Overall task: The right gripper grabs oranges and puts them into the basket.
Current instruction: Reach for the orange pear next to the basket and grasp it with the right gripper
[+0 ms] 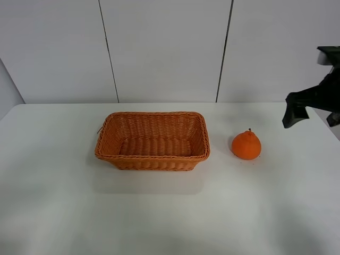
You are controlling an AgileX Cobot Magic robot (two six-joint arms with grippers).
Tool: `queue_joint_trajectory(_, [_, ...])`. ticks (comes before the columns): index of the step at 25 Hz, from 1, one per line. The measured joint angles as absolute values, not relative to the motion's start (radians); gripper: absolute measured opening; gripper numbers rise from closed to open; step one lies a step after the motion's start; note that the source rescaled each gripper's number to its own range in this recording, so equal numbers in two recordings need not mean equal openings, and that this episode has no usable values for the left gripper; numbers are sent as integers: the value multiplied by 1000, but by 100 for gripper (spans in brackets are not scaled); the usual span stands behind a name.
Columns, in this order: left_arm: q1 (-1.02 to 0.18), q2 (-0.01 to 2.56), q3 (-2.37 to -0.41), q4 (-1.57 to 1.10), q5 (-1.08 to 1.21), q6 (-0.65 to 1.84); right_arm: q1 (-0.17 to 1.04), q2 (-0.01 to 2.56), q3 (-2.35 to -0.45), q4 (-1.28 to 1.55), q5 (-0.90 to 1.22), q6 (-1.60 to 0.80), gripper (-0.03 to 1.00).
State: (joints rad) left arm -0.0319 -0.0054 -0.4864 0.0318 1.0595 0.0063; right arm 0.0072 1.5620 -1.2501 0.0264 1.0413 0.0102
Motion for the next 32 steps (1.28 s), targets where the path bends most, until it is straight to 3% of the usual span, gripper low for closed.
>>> queue_joint_trajectory(9, [-32, -5, -486, 32, 1060, 6, 99, 1931, -1550, 19, 1086, 10, 100])
queue_joint_trajectory(32, [-32, -5, -486, 32, 1060, 6, 126, 2219, -1568, 27, 904, 22, 99])
